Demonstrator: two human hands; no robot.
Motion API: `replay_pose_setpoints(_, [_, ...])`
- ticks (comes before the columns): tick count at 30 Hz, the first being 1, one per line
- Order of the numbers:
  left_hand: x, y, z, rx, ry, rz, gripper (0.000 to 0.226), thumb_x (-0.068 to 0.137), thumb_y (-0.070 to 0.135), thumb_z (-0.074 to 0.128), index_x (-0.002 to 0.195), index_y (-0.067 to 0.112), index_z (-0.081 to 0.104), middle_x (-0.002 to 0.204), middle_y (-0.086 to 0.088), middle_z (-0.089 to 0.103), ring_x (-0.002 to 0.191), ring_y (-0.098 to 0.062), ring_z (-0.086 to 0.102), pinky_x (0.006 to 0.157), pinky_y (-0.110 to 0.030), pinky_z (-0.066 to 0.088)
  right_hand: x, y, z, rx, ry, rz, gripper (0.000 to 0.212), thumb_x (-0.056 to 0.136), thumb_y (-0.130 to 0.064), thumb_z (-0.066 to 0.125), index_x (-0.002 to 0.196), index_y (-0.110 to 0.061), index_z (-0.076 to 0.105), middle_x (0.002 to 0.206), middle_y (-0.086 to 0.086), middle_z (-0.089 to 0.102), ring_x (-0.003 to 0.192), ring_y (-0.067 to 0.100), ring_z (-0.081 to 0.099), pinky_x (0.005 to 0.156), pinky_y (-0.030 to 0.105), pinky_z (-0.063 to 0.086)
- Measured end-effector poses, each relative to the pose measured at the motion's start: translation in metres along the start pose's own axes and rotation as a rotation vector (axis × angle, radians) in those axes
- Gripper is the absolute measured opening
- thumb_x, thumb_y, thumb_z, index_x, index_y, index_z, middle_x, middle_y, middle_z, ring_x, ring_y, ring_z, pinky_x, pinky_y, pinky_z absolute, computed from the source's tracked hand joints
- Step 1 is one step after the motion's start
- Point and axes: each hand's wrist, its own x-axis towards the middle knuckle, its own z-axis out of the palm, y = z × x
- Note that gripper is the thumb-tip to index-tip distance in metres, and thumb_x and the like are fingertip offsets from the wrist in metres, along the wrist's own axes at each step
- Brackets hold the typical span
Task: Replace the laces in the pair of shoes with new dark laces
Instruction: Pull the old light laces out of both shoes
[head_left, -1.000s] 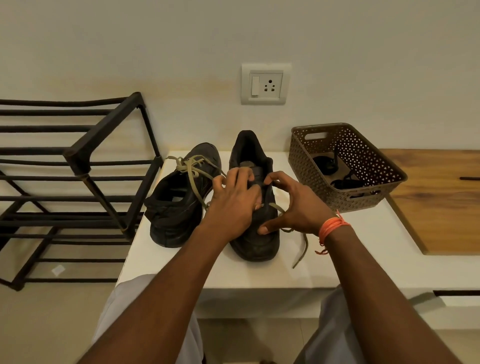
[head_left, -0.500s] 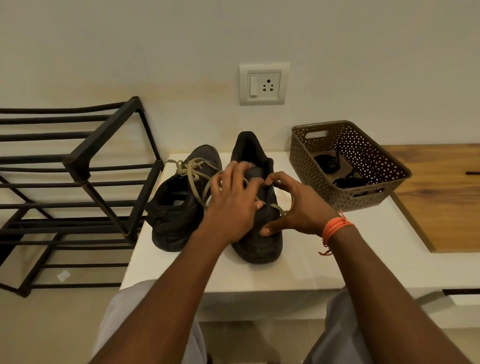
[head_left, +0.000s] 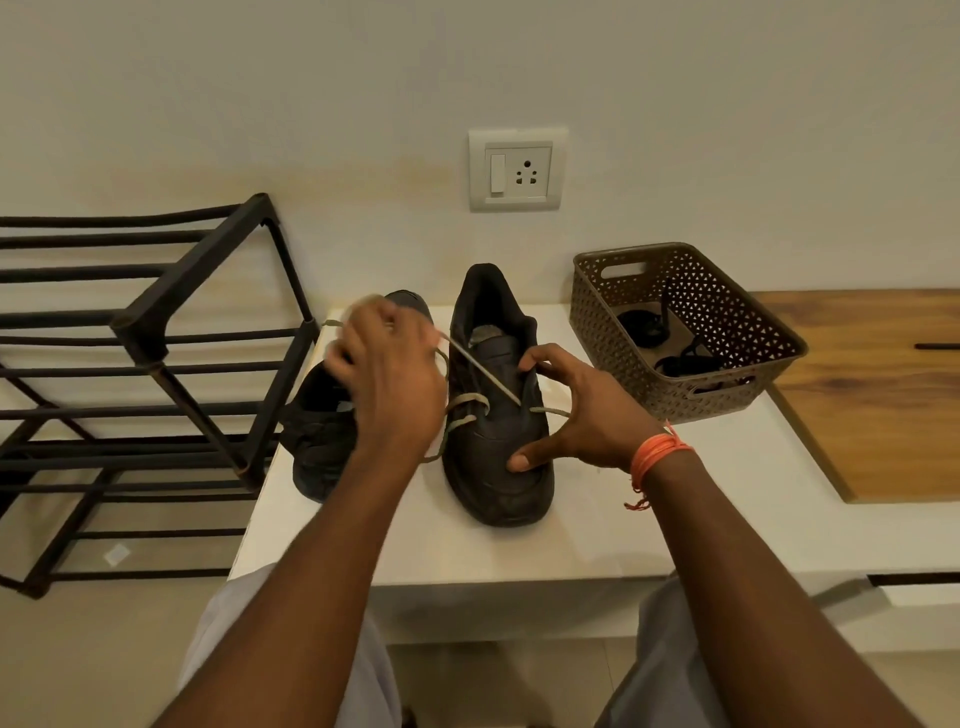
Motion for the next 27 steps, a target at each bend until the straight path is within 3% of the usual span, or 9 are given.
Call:
replay_pose_setpoints(2, [0.007,-0.013,-0.010,-0.112,0.161,-0.152,0.016,0.093,0.017,0.055,0.109,0.015,0.055,0.138,-0.014,0.035,0.135,-0.030,0.026,0.106,-0.045,0.023,0.001,-0.001,0.000,-0.002,-0.005,0.004,0.084,0.052,-0.028,0.094,0.121,-0.032,0.046,0.141,-0.006,0.048,0.129,0.021,0.045,0.096,0.027,0.037])
replay_pose_setpoints(4, [0.005,-0.016,-0.012,-0.183,0.181,-0.080,0.016,0.093,0.018,0.056,0.109,0.017,0.056,0.140,-0.013,0.035,0.136,-0.030,0.025,0.108,-0.048,0.024,0.002,-0.001,-0.001,-0.009,-0.012,0.006,0.084,0.053,-0.028,0.094,0.122,-0.031,0.046,0.142,-0.005,0.048,0.128,0.021,0.044,0.095,0.027,0.036])
replay_pose_setpoints(7, [-0.007,0.000,-0.007,-0.133,-0.082,0.195,0.031,0.094,0.026,0.054,0.125,0.028,0.054,0.151,-0.008,0.025,0.142,-0.028,0.014,0.115,-0.055,0.013,0.002,-0.001,0.000,-0.014,-0.011,0.004,0.083,0.053,-0.028,0.094,0.121,-0.031,0.046,0.140,-0.006,0.049,0.128,0.021,0.046,0.095,0.027,0.037])
replay_pose_setpoints(10, [-0.021,0.021,0.007,0.008,-0.337,0.423,0.030,0.095,0.041,0.049,0.123,0.034,0.058,0.160,0.001,0.007,0.145,-0.024,-0.005,0.113,-0.050,-0.003,0.001,0.001,0.001,-0.018,-0.003,-0.014,0.083,0.051,-0.028,0.095,0.119,-0.032,0.047,0.137,-0.006,0.053,0.125,0.023,0.049,0.097,0.031,0.041])
replay_pose_setpoints(14, [-0.019,0.021,0.011,0.038,-0.334,0.435,0.020,0.092,0.044,0.054,0.103,0.034,0.068,0.152,0.007,0.024,0.143,-0.021,0.003,0.110,-0.046,0.002,0.001,0.002,0.001,-0.025,-0.002,-0.015,0.083,0.051,-0.028,0.095,0.118,-0.032,0.047,0.137,-0.007,0.051,0.126,0.022,0.049,0.096,0.029,0.041])
replay_pose_setpoints(17, [-0.012,0.012,0.010,0.035,-0.367,0.423,0.014,0.092,0.039,0.055,0.098,0.035,0.066,0.144,0.007,0.029,0.140,-0.020,0.008,0.111,-0.047,0.006,0.002,0.001,0.001,-0.032,-0.004,-0.009,0.083,0.051,-0.029,0.095,0.119,-0.032,0.046,0.139,-0.006,0.050,0.126,0.022,0.049,0.094,0.027,0.040])
replay_pose_setpoints(20, [-0.011,0.010,0.010,0.143,-0.223,0.386,0.015,0.090,0.027,0.054,0.102,0.025,0.063,0.137,-0.004,0.036,0.136,-0.026,0.022,0.107,-0.050,0.017,0.003,0.001,0.000,-0.028,-0.002,0.000,0.084,0.051,-0.029,0.095,0.119,-0.032,0.046,0.140,-0.005,0.049,0.128,0.023,0.047,0.095,0.027,0.038])
replay_pose_setpoints(25, [0.003,-0.002,-0.002,0.031,0.158,-0.068,0.019,0.091,0.015,0.057,0.110,0.011,0.058,0.129,-0.017,0.041,0.123,-0.033,0.038,0.099,-0.044,0.032,0.004,-0.001,0.002,-0.020,0.002,-0.003,0.083,0.053,-0.030,0.094,0.121,-0.032,0.046,0.141,-0.006,0.048,0.128,0.021,0.045,0.095,0.025,0.035])
replay_pose_setpoints(27, [0.002,-0.006,-0.006,-0.030,0.193,-0.073,0.021,0.093,0.015,0.055,0.112,0.006,0.057,0.128,-0.018,0.043,0.118,-0.032,0.042,0.095,-0.040,0.038,0.004,-0.003,0.002,-0.032,0.002,-0.006,0.084,0.052,-0.031,0.094,0.120,-0.032,0.046,0.140,-0.005,0.049,0.127,0.020,0.046,0.095,0.025,0.036])
